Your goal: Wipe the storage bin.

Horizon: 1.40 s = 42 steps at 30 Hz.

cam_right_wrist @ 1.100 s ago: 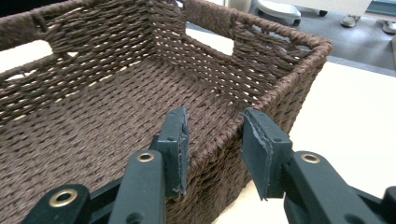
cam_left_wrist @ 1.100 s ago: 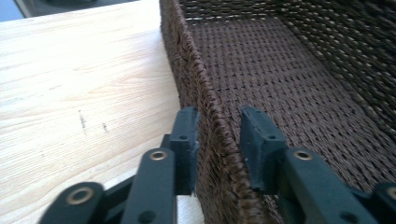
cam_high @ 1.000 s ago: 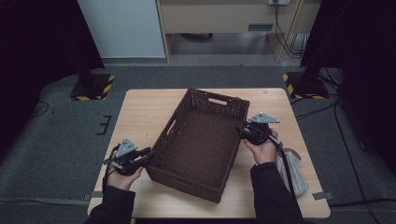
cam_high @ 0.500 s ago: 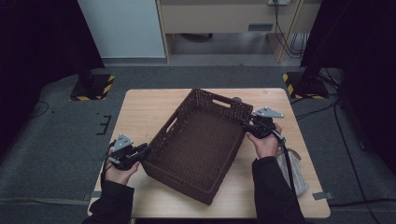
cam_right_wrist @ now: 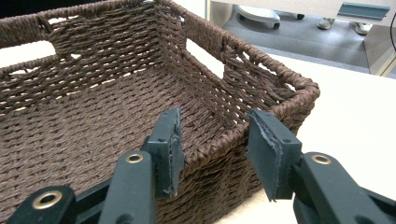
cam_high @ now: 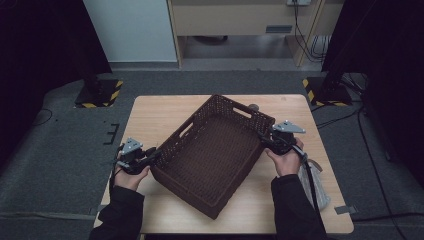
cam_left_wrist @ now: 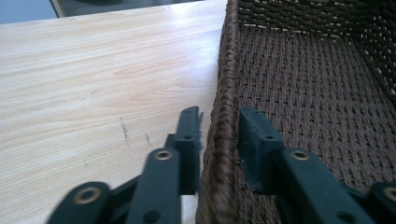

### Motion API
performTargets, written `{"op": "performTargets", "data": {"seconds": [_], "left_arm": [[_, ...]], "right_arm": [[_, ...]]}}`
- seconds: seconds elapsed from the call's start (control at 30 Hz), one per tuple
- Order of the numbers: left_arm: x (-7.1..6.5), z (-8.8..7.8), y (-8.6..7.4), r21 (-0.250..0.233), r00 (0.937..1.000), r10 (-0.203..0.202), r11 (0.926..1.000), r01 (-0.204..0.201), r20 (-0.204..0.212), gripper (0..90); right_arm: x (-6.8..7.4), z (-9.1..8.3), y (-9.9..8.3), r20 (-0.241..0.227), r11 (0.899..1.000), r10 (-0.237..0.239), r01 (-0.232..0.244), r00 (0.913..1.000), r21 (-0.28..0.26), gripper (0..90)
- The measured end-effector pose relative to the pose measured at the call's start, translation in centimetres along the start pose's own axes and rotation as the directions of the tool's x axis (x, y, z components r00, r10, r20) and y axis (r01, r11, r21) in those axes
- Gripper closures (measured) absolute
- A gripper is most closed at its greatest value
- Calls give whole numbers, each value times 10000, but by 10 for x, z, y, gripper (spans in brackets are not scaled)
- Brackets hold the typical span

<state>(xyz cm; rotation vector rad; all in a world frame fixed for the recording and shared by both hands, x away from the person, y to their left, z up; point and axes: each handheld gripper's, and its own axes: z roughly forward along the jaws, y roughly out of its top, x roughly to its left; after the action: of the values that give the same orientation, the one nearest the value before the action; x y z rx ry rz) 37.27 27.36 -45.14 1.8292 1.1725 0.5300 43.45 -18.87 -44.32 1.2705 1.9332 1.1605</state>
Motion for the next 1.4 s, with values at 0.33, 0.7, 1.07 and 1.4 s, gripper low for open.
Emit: {"op": "performTargets", "data": {"seconds": [0.33,0.7,1.07,1.4], "left_arm": [[3,-10,-3,89,9998,-185,9998,185,-107,695],[20,6,6,176,9991,-405,9990,408,-126,715],[32,20,14,102,9985,-431,9990,435,-334,663],[33,18,17,-239,9933,-871,9961,855,-764,515]], "right_arm": [[-7,-7,5,10,9994,90,-89,10000,-329,522],[-35,-1,11,296,9978,397,-381,9988,-550,493],[-49,22,1,170,9978,586,-581,9981,-304,491],[-43,12,0,-168,9988,441,-437,9989,202,597]]}}
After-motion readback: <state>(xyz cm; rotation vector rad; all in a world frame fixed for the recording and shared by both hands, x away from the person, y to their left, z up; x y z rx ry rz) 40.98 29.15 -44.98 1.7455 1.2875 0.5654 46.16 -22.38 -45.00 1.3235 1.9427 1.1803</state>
